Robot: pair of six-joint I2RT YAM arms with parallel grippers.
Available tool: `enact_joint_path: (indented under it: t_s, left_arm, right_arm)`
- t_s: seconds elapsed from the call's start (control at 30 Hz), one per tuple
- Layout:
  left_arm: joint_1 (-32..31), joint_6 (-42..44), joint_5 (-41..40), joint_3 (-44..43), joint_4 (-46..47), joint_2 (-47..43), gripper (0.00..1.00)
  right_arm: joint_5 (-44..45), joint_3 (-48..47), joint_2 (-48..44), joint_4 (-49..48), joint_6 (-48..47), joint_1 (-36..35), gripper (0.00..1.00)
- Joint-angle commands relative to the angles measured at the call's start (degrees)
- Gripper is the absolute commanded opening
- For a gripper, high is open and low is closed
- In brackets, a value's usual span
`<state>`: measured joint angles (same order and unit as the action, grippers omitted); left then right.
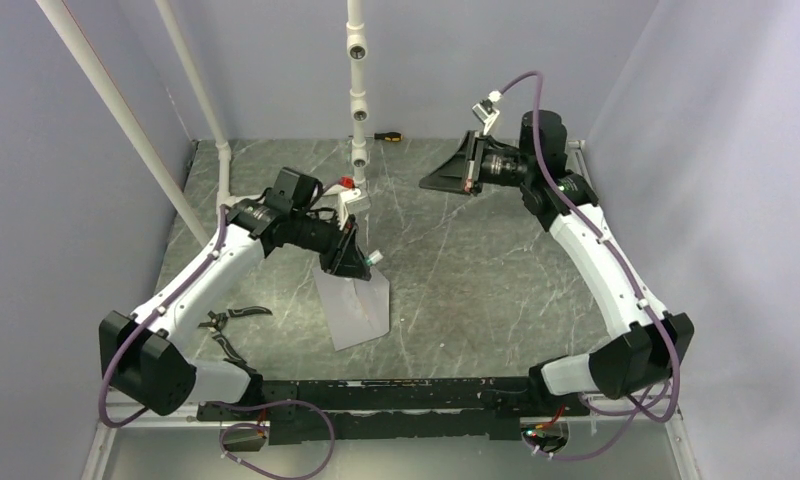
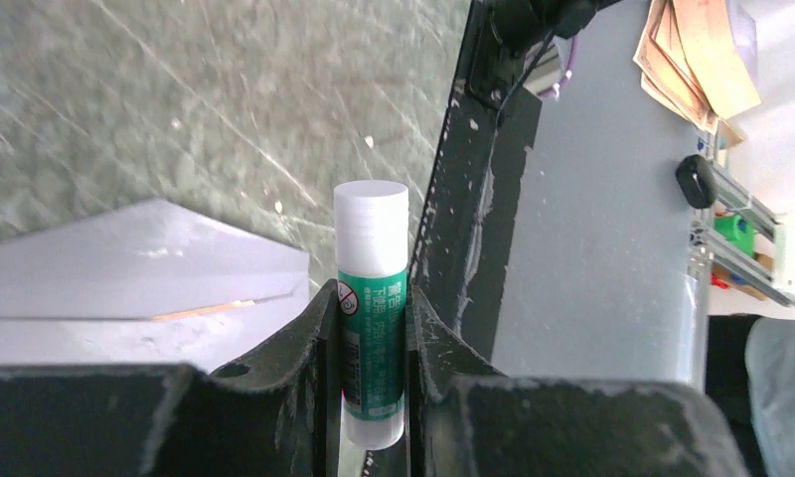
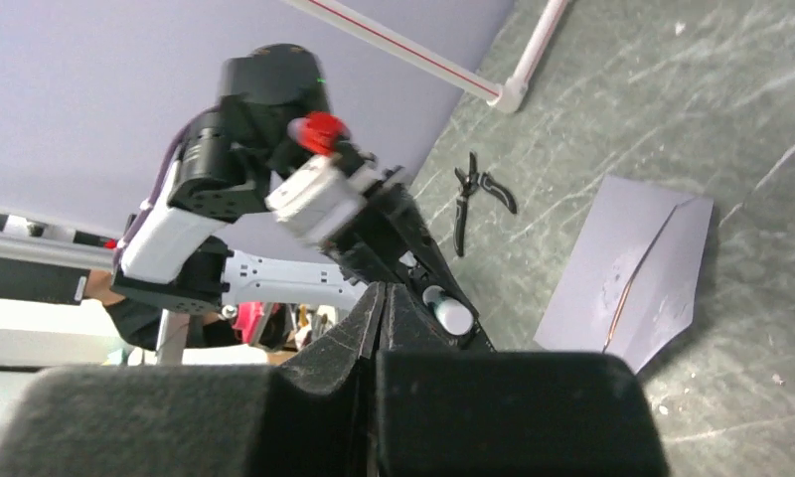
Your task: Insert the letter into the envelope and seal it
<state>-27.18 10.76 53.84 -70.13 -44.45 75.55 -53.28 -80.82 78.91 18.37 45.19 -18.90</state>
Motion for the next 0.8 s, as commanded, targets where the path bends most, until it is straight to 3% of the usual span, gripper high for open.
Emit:
enact_joint_path:
  t_s: [0.0,0.13,0.27,0.37,0.5,0.67,0.77]
  left_arm:
    - [0.2,0.95,0.33,-0.31,-3.95,-0.37,0.03]
    - [0.2,-0.36,-0.21,-1.76,0.08,-0.83,0.02]
    - [0.2,-0.09,0.19,-3.2,1.94,-0.29,0.02]
    - [0.2,0.72,0.08,-4.28,1.99,0.63,0.02]
    - [0.2,0.78,1.21,-5.08,2.76,0.92,0.02]
    - [0.2,0.1,2.56,-4.96,4.03,0.25,0.03]
    - [0.24,-0.41,2.96,-4.84,4.74,-0.23,0.03]
  right_arm:
    - [-2.32,-1.91,-2.43,-1.33,-3.52,-0.63,0.0]
    - [4.82,-1.34,-0.6,9.11,-12.8,-4.16,0.0]
    - [5.4,2.17,-0.02,8.06,-12.04,-10.55,0.47]
    - [4.07,3.88,0.2,4.85,-10.21,-14.5,0.66]
    - [3.27,4.15,1.23,3.72,-9.65,-16.98,0.68]
    - [4.62,2.81,2.62,5.39,-10.45,-17.18,0.59]
    - [6.55,1.76,3.87,8.09,-11.83,-17.38,0.6]
